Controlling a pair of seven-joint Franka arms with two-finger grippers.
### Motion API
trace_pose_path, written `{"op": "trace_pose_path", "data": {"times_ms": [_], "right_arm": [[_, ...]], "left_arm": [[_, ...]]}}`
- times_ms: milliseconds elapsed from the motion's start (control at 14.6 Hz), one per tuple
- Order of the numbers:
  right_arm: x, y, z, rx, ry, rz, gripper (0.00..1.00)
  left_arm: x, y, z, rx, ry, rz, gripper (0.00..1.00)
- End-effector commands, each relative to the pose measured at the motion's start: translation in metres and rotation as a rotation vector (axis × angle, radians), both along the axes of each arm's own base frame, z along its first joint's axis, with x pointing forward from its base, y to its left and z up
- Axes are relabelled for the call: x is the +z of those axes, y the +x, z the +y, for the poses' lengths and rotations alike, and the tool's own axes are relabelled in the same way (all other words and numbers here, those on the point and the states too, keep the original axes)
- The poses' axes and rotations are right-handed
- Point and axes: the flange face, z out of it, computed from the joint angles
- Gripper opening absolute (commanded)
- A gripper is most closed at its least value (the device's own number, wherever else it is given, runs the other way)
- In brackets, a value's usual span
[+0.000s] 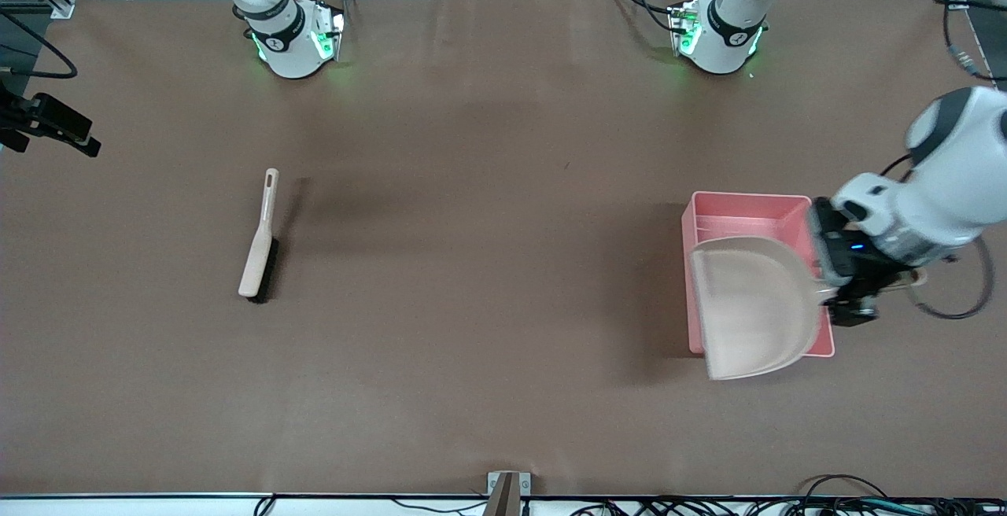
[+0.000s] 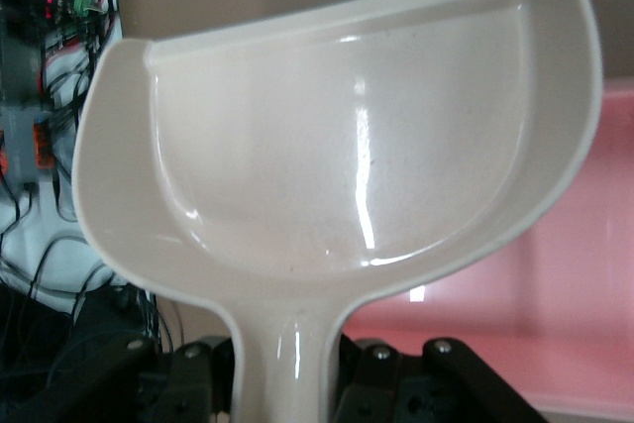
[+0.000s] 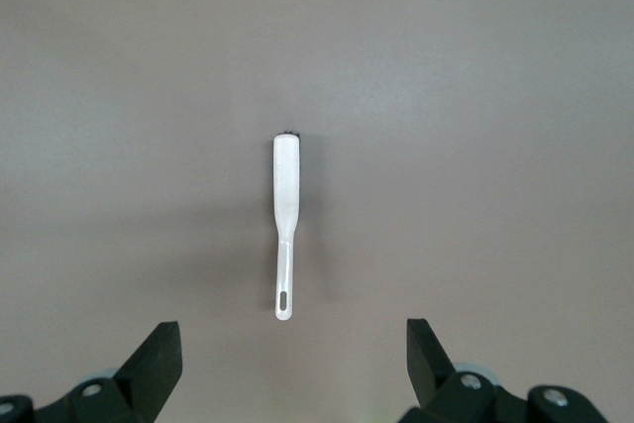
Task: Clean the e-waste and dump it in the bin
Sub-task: 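Tilt the dustpan with the left gripper to dump parts into the bin, then lower the dustpan onto the table beside the bin with the left gripper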
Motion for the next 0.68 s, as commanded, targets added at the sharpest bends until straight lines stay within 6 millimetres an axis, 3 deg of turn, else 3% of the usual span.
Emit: {"op": "trace_pose_path", "data": {"times_ms": [0, 205, 479, 616], "right_arm": [[0.002, -0.005, 0.000, -0.016, -0.001, 0.004, 1.00], [0.002, -0.005, 0.000, -0.014, -0.001, 0.004, 1.00], [0.002, -0.005, 0.001, -0.012, 0.000, 0.007, 1.00], [0.002, -0.005, 0.001, -0.012, 0.000, 0.006, 1.00]], "left_arm": [[-0.013, -0.001, -0.081, -0.019, -0.001, 0.029, 0.01], [-0.050, -0.012, -0.170, -0.065, 0.000, 0.079, 0.01], [-0.109, -0.035, -0.238, -0.041, -0.012, 0.119, 0.01], [-0.136, -0.048, -0.260, -0.018, -0.007, 0.131, 0.01]]}}
